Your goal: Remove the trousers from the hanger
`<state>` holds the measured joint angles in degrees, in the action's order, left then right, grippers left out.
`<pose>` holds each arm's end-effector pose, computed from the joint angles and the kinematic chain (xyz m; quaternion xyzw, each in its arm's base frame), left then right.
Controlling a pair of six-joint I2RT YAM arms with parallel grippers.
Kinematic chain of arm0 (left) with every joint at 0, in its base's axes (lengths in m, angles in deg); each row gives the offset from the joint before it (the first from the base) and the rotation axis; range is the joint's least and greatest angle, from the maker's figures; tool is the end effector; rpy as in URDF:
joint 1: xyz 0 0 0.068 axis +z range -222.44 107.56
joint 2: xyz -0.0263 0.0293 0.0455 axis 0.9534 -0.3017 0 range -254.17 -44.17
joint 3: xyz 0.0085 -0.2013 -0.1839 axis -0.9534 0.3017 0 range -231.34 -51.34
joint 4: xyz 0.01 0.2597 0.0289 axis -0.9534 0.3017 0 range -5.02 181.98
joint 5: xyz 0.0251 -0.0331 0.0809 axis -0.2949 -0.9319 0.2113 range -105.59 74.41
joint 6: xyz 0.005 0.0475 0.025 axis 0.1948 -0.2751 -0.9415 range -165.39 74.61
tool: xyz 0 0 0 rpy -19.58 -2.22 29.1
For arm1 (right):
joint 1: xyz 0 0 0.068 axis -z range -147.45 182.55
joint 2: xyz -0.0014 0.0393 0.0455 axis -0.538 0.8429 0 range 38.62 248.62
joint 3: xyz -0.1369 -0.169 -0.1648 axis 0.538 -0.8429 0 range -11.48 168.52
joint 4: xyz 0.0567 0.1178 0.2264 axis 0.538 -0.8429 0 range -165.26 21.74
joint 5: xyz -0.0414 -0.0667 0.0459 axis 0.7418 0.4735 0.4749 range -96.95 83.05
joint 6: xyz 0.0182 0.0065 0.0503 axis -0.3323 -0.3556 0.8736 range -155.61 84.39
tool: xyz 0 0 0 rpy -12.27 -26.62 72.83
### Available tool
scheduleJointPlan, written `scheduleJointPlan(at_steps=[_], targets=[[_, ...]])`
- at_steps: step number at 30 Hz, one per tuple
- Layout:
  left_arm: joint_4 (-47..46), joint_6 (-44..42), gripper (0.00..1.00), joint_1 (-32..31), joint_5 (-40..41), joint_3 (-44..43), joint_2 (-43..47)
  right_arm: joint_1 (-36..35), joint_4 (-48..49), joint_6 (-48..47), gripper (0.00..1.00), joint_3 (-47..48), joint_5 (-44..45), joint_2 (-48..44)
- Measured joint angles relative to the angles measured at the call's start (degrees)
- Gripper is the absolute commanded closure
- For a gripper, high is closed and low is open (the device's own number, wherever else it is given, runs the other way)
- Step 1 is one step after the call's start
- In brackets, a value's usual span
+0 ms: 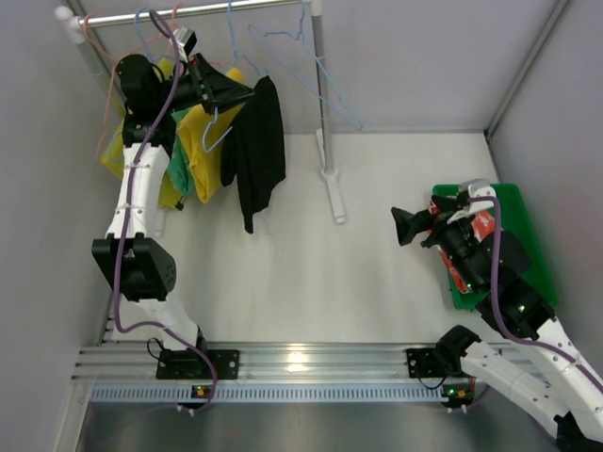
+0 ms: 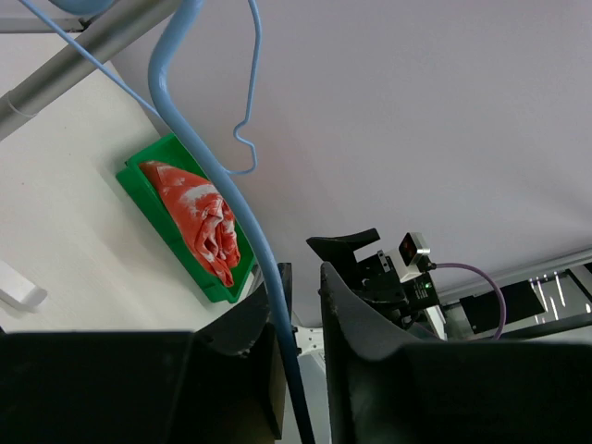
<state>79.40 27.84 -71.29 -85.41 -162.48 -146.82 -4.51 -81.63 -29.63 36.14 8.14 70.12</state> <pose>0.3956 -0.0255 0.4876 0.0544 0.6746 -0.6651 0.3156 0.1028 0.0659 0.3823 -0.0917 0.6845 0.1790 0.7008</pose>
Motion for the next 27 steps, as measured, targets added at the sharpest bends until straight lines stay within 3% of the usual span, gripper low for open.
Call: scheduleJointPlan(at_steps=[5, 19, 23, 27], targets=[[0.37, 0.68, 1.0, 0.0, 0.17, -0.52, 0.0, 0.0, 0.02, 0.0, 0.01, 0.0, -0.13, 0.0], [-7.48, 3.91, 1.0, -2.12, 4.72, -9.94, -2.49, 0.0, 0.07, 0.02, 0.0, -0.39, -1.11, 0.15], [-7.34, 3.06, 1.0, -3.85, 6.47, -8.61, -1.4, 0.0, 0.04, -0.04, 0.01, -0.39, -1.18, 0.13], [-6.4, -0.09, 1.0, -4.66, 7.82, -0.94, 4.5, 0.0, 0.04, -0.35, 0.0, -0.39, -1.2, -0.04]])
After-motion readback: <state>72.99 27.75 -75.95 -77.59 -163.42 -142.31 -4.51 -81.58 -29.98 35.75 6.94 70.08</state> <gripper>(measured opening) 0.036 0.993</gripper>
